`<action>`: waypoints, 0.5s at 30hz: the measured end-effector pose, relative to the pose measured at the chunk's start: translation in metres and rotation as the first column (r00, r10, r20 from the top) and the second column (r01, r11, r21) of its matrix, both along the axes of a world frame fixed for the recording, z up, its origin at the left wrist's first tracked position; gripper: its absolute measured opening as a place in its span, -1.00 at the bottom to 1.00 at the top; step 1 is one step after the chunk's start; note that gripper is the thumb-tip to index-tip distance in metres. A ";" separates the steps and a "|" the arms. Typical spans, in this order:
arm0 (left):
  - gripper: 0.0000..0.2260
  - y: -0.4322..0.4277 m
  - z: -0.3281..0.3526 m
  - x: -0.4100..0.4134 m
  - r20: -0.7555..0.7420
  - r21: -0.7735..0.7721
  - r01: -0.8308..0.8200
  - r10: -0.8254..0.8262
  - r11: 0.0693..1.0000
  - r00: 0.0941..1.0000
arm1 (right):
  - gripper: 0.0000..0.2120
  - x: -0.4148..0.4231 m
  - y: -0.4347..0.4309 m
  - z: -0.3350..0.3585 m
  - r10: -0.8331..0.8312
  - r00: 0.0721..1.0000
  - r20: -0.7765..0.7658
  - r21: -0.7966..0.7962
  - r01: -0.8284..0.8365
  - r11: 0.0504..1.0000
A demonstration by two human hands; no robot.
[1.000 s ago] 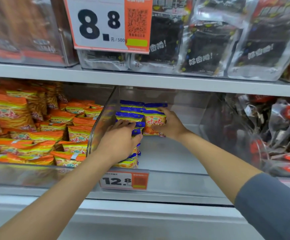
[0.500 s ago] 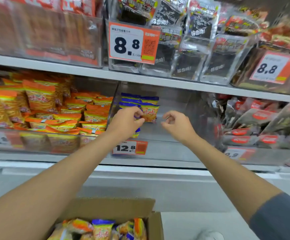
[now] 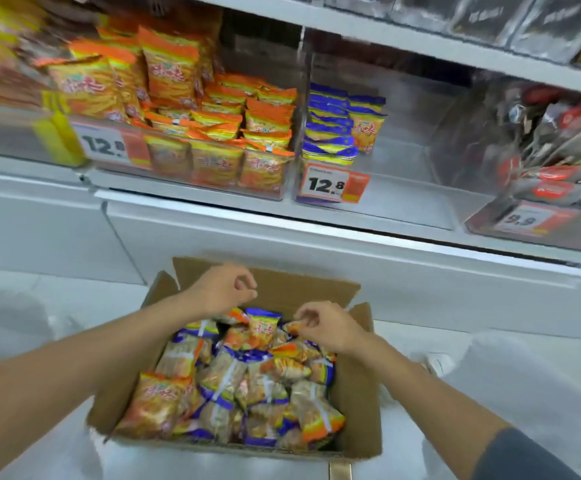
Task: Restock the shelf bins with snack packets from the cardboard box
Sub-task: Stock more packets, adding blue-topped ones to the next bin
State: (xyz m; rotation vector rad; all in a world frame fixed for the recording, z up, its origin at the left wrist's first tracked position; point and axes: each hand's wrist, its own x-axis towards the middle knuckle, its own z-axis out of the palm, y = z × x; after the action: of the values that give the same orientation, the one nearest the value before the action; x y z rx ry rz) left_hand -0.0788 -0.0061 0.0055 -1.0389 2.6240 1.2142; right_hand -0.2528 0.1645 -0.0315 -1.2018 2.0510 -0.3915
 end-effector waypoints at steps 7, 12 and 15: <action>-0.94 -0.001 -0.036 0.022 0.077 0.163 -0.083 0.071 0.983 0.995 | -0.40 0.027 0.010 -0.101 0.406 0.884 -0.232 0.325 -0.323 0.889; -0.88 0.007 -0.043 0.027 0.063 0.292 -0.155 0.143 0.944 0.988 | -0.57 0.034 -0.004 -0.094 0.148 0.952 -0.269 0.053 -0.138 0.989; -0.77 0.014 -0.040 0.024 0.097 0.479 -0.182 0.154 0.859 0.983 | -0.72 0.041 -0.021 -0.050 -0.173 0.970 0.171 -0.149 0.199 0.969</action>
State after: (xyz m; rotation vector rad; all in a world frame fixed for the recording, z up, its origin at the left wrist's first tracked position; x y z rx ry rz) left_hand -0.0546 0.0076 -0.0344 -1.1836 2.0401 1.7326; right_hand -0.2116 0.1433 -0.0816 -1.0386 2.0307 -0.7370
